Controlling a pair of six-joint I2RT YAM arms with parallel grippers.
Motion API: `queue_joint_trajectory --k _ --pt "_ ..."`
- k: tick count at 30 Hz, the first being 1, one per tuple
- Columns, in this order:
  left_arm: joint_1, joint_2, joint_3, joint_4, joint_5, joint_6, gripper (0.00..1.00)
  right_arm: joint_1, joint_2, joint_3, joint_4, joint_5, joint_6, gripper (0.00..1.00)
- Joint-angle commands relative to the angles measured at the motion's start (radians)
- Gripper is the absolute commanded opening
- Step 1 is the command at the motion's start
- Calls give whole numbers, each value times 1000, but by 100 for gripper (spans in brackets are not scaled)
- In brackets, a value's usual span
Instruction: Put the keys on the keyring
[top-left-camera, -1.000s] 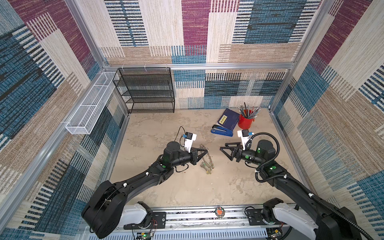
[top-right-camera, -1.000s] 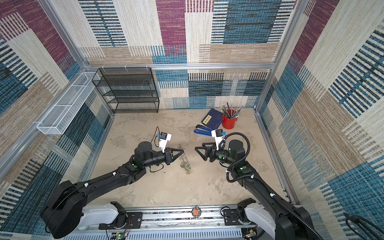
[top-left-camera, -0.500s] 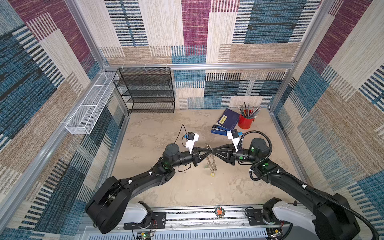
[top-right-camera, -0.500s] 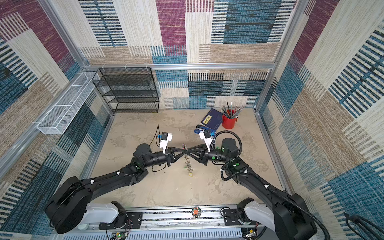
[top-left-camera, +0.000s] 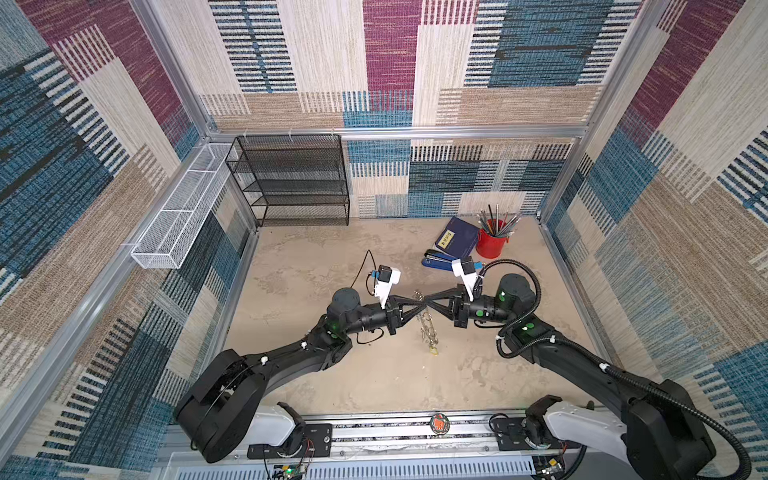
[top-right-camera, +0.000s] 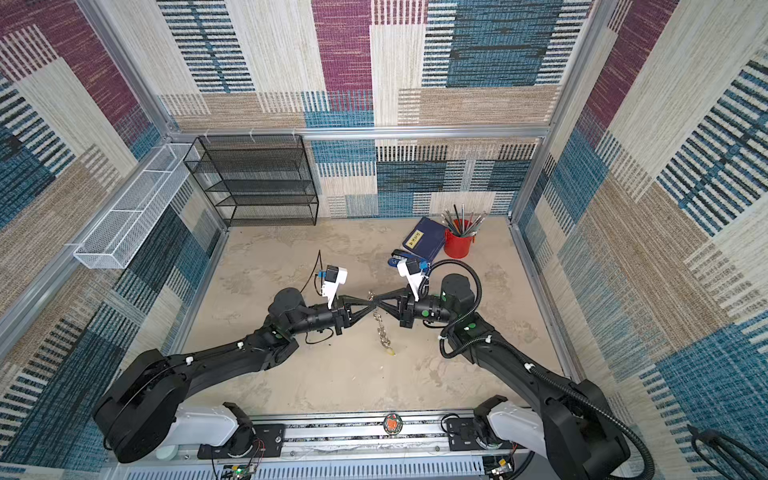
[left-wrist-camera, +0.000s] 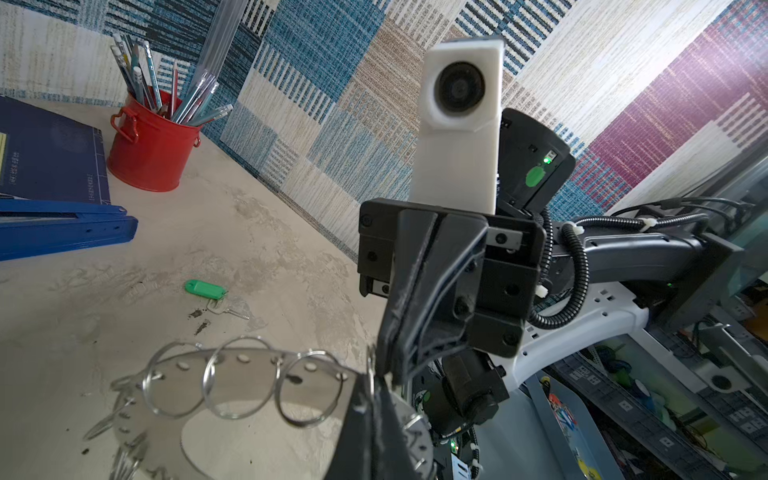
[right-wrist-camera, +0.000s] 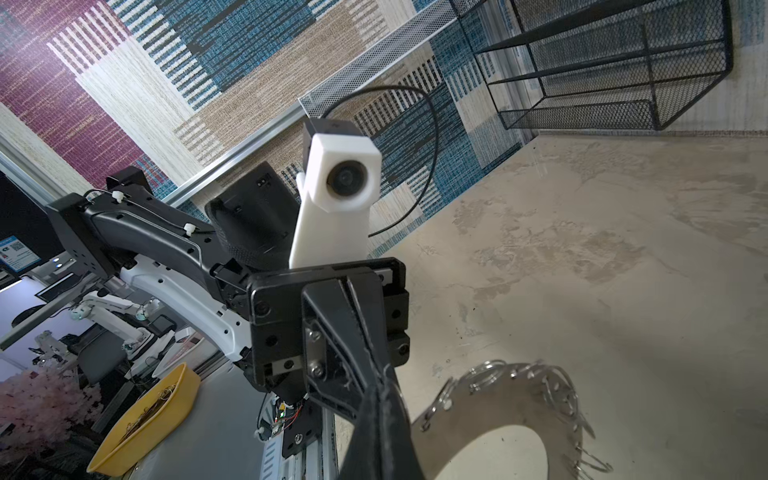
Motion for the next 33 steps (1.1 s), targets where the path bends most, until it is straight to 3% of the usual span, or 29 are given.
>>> queue_joint_trajectory --k 1,9,19,22,25,30,33 --pt "0 -1 1 68 23 6 0 0 1 -5 42 -18 17 0" --pt "0 -35 24 -64 50 83 0 0 0 11 -9 1 -22 0" --pt "1 -59 22 -108 53 112 0 0 1 23 -18 23 -20 0" --pt "0 -62 17 -95 53 106 0 -5 8 30 -28 22 -11 32" --pt "0 -64 14 -87 55 103 0 -8 19 30 -14 -6 0 47" --pt "0 -70 10 -78 52 100 0 -10 32 12 29 -47 28 51" --pt "0 -70 9 -73 49 98 0 -9 38 3 64 -79 48 39"
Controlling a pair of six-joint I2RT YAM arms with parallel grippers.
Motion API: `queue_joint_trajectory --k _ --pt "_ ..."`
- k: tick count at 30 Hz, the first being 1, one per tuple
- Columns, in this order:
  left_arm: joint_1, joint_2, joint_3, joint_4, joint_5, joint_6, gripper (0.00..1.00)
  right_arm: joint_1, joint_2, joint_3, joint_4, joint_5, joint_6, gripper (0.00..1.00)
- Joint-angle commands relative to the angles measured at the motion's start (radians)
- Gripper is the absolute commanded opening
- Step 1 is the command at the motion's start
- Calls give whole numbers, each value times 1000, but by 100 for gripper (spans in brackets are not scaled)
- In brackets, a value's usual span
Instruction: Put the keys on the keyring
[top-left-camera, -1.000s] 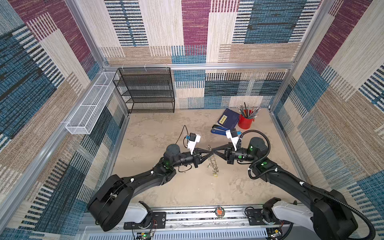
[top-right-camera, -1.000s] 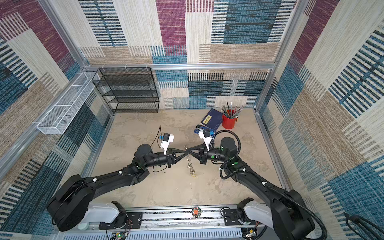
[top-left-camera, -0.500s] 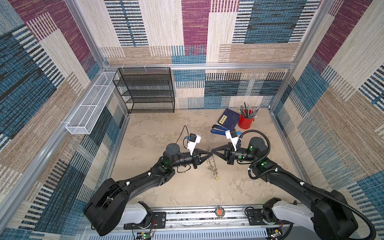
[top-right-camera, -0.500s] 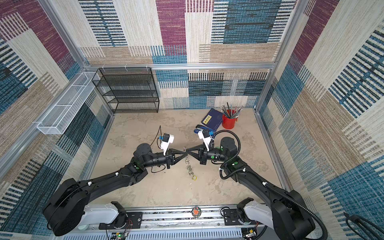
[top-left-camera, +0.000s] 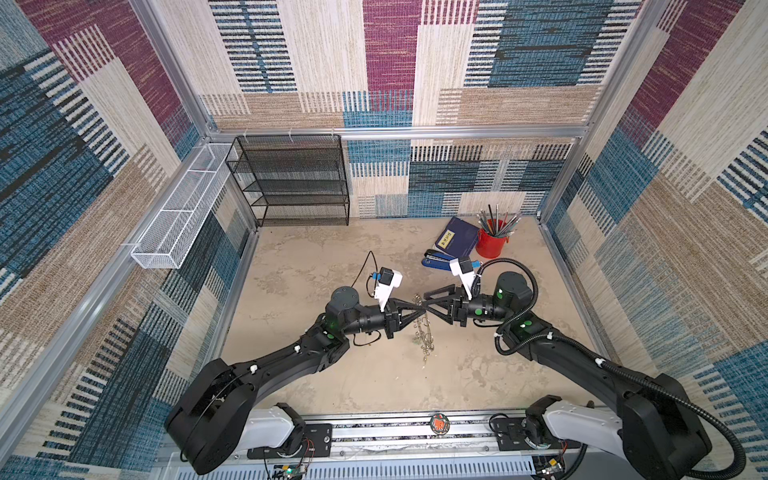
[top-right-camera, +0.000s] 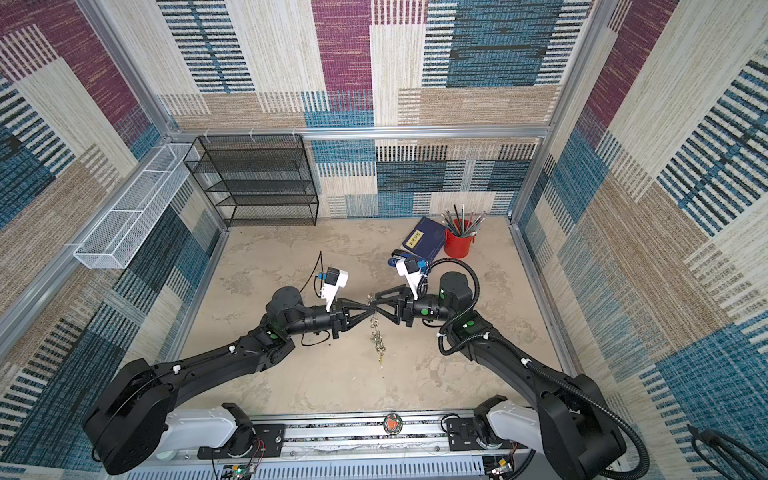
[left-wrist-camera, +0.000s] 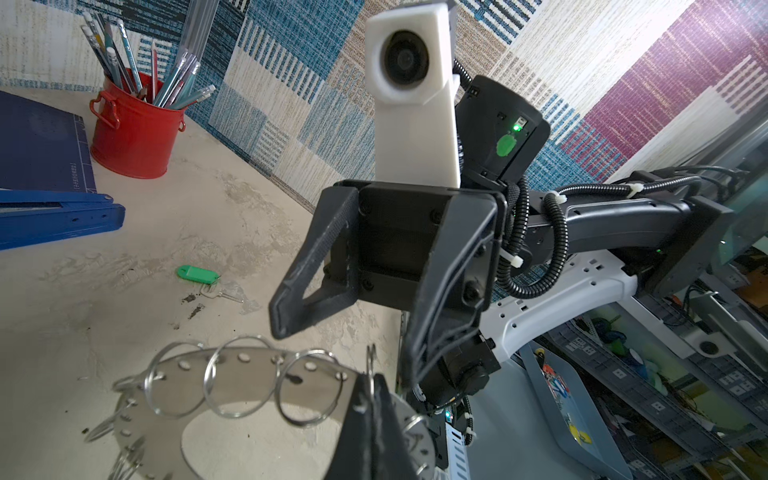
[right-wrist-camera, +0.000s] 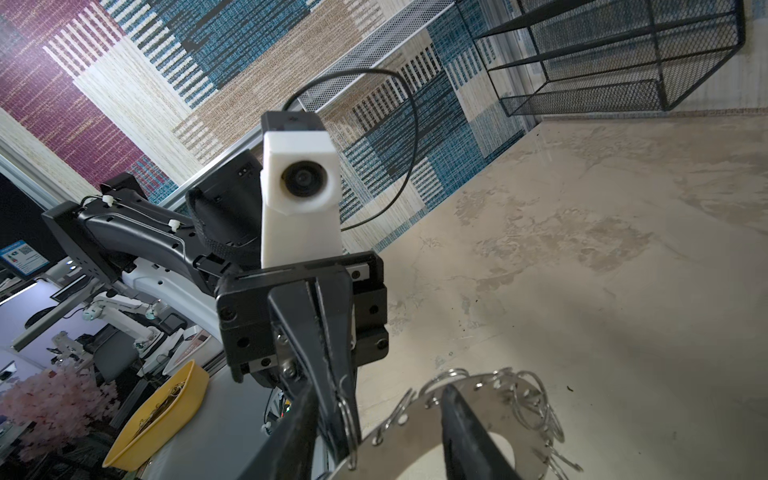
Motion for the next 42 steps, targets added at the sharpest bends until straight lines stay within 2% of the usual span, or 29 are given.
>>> queue_joint_trajectory --k 1,4,7,11,18,22,28,38,42 --pt "0 -6 -3 61 5 28 0 1 4 -5 68 -50 39 33" --pt "2 -5 -6 61 -1 29 0 0 1 -14 78 -58 43 26" --pt "2 -5 -6 60 -2 29 0 1 3 -19 88 -62 49 12" --pt "2 -2 -6 60 -3 29 0 1 2 -27 104 -69 56 0" --pt "5 -8 20 -16 25 67 0 0 -7 -20 77 -63 32 0" --pt "20 -28 45 -123 38 129 18 1 -16 7 -13 -29 -27 0" --pt "54 -34 65 -190 91 161 25 0 -26 25 -65 -18 -71 0" --pt "68 15 95 -182 189 163 21 1 -18 21 -49 -37 -70 0" --pt "68 25 103 -181 210 162 15 1 -13 21 -47 -38 -72 0"
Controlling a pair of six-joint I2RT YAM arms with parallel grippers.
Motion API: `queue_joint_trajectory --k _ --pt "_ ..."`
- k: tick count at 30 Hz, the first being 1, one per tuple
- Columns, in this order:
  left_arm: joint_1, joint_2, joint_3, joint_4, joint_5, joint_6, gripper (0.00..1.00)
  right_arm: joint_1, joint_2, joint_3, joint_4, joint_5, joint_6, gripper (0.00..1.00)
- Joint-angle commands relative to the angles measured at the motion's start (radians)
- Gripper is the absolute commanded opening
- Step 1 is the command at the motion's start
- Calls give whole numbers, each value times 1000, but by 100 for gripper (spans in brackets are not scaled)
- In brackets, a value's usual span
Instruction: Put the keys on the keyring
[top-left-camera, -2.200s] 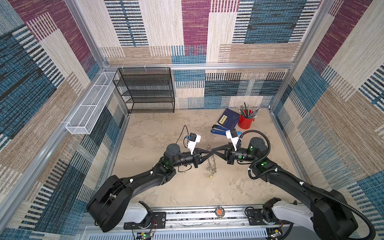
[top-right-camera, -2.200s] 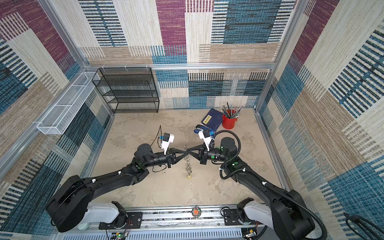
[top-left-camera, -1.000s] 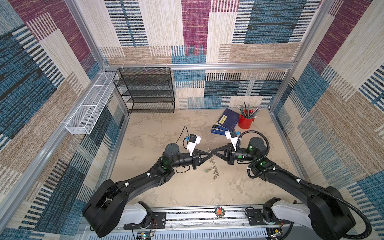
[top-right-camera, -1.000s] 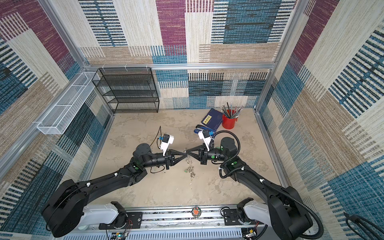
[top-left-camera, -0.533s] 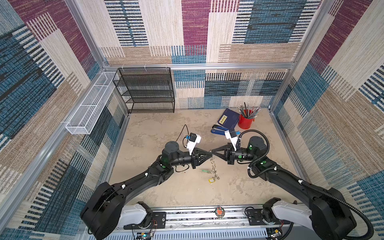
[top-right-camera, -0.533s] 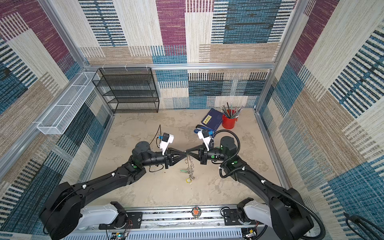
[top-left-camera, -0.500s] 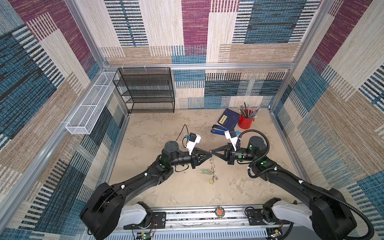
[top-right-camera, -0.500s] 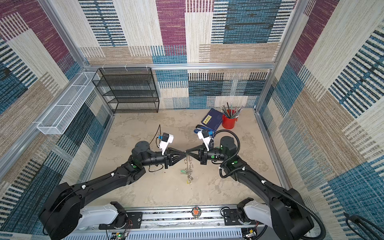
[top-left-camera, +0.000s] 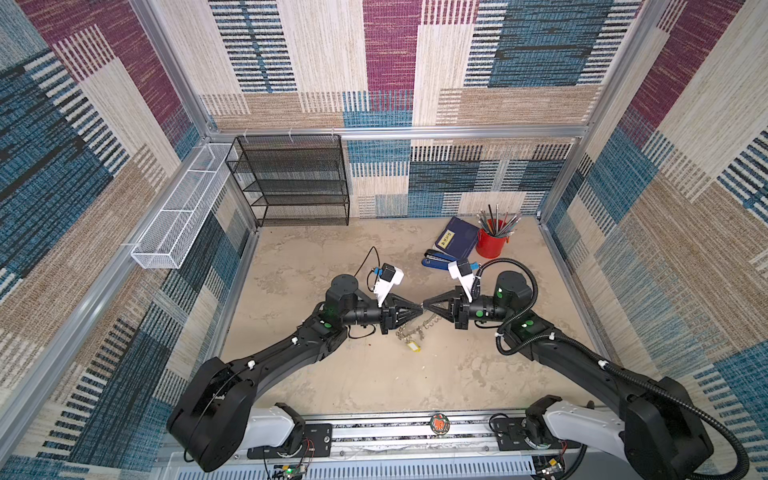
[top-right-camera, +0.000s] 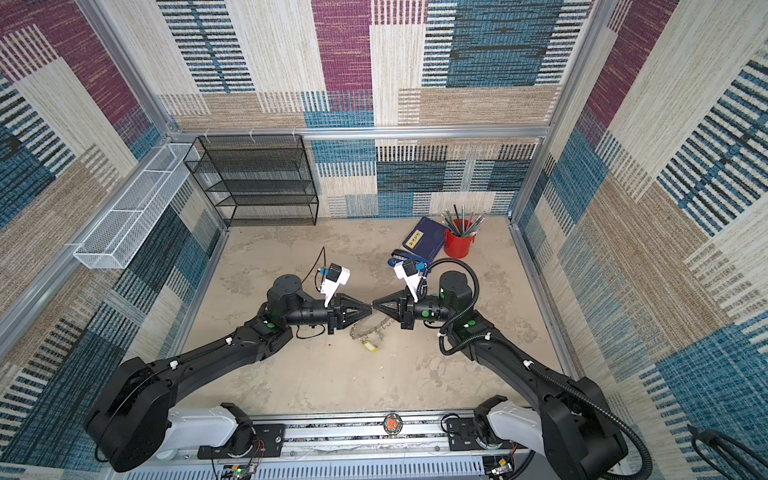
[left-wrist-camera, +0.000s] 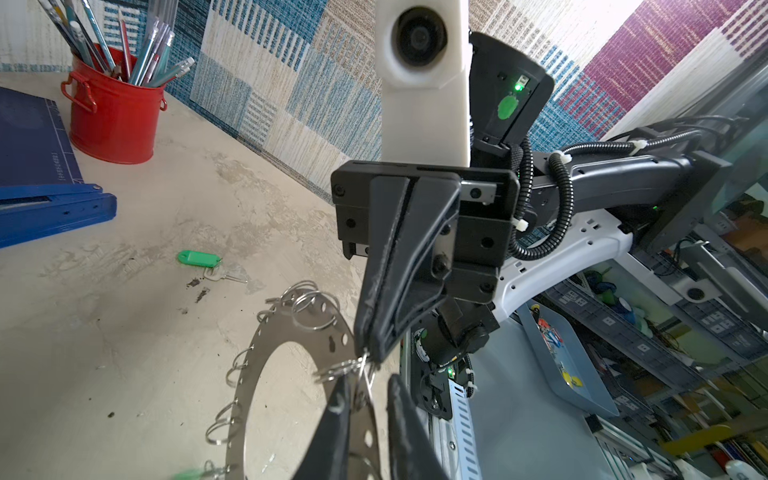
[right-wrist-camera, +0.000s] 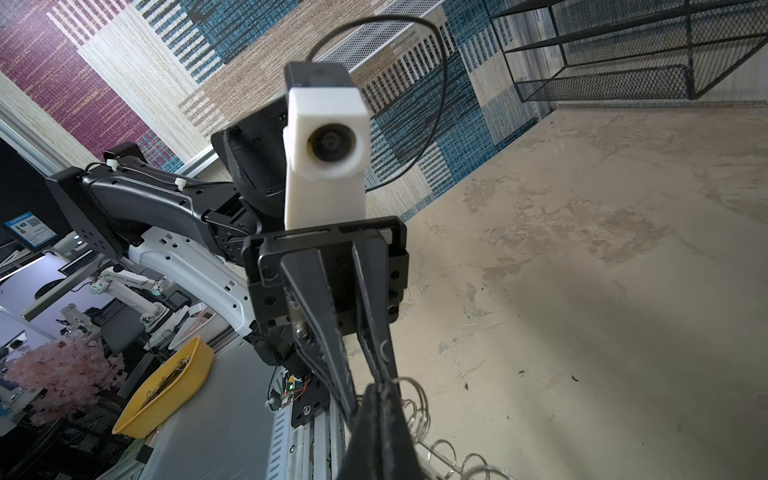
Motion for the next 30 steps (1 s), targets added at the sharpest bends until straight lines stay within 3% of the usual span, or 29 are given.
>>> queue_joint_trajectory --k 1,12,18,21,22,30 --pt "1 6 17 9 53 23 13 1 2 4 36 -9 -5 0" --pt "3 31 19 40 69 -8 0 0 9 1 35 -23 -5 0" --pt "2 40 8 85 48 -33 0 0 13 4 37 -7 6 0" --pt "1 26 -6 87 2 -34 0 -2 13 11 40 4 21 30" --pt "2 21 -13 96 -15 -35 0 -6 10 12 47 9 30 36" --pt "0 -15 -59 151 -101 -69 0 -96 -45 -10 42 115 100 62"
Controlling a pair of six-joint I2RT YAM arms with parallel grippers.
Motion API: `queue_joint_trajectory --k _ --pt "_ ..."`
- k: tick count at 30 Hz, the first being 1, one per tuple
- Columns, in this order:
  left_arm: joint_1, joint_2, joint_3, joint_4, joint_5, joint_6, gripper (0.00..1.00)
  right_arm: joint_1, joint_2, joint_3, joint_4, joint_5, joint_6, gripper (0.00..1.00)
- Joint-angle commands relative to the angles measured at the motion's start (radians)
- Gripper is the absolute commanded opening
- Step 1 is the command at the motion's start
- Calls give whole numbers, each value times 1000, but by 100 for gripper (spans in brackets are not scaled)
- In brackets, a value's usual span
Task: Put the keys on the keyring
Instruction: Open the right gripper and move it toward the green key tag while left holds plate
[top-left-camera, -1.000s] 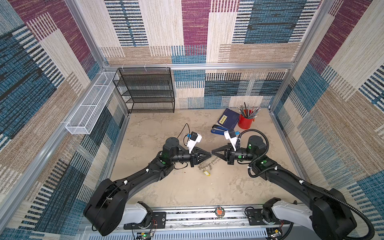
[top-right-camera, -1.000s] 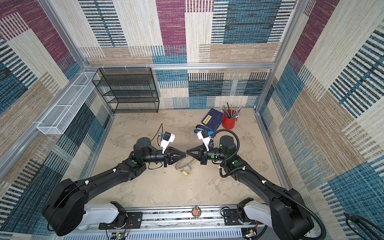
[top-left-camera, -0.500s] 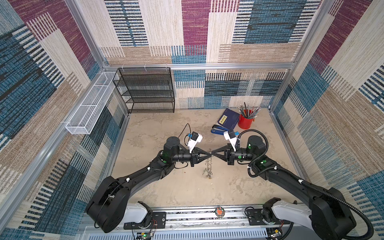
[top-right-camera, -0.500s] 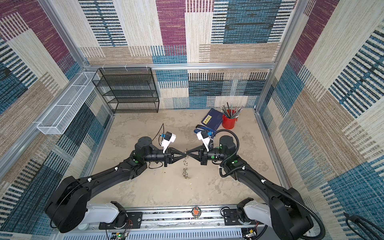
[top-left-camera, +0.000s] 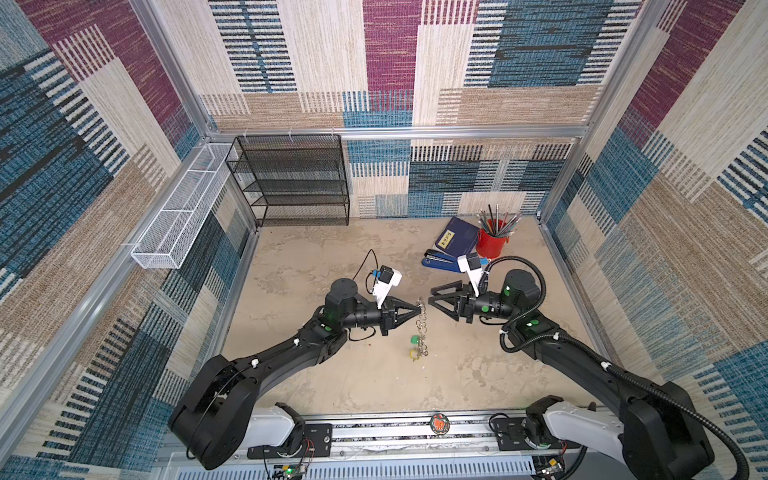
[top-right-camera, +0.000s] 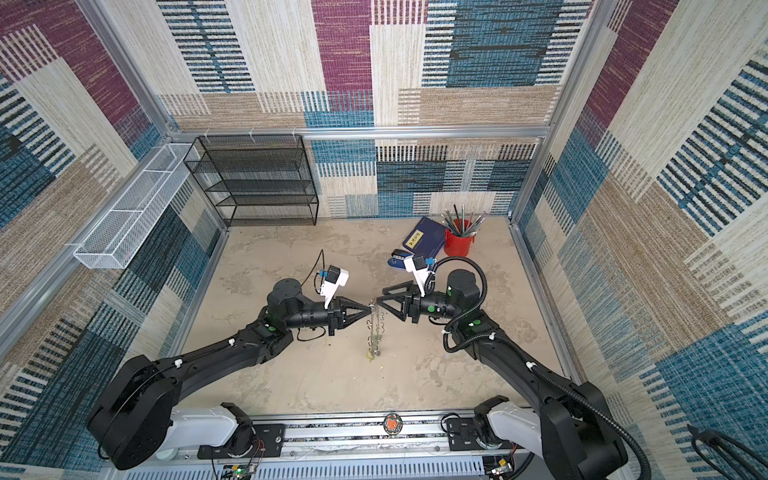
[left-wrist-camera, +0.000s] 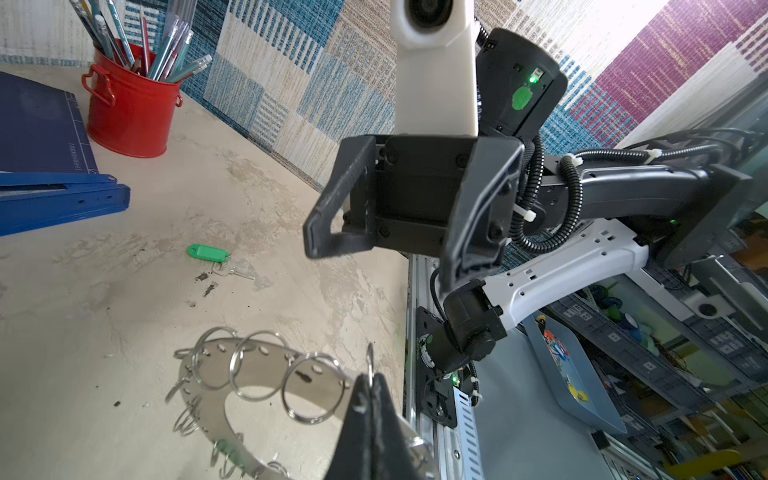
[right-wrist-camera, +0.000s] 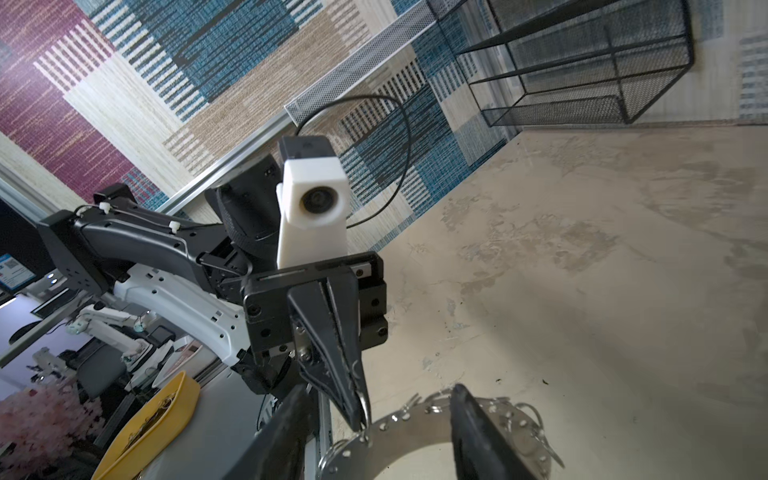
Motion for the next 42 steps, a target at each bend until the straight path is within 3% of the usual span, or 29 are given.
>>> queue_joint_trajectory --k 1,6,10,13,18,26,33,38,42 --pt "0 -18 -9 69 -48 -20 0 -16 -21 3 -17 104 21 64" --pt "1 -33 -12 49 -82 -36 0 -50 -49 3 -161 288 20 75" --pt "1 -49 -28 45 -116 -61 0 -117 -64 -5 -363 537 50 75" --pt "1 -78 -21 -56 -169 -76 0 -199 -26 -32 -527 709 107 74" --pt "1 -130 -3 -252 -279 -95 0 -291 14 -142 -521 748 156 74" --pt "0 -147 -13 -236 -243 -125 0 -295 212 -73 -454 816 165 49" --pt "0 -151 -38 -216 -248 -117 0 -279 305 17 -448 784 147 43" --pt "1 -137 -46 -194 -245 -111 0 -226 374 74 -467 793 223 45" --pt "0 -128 -41 -188 -238 -105 0 -214 424 108 -474 811 279 39"
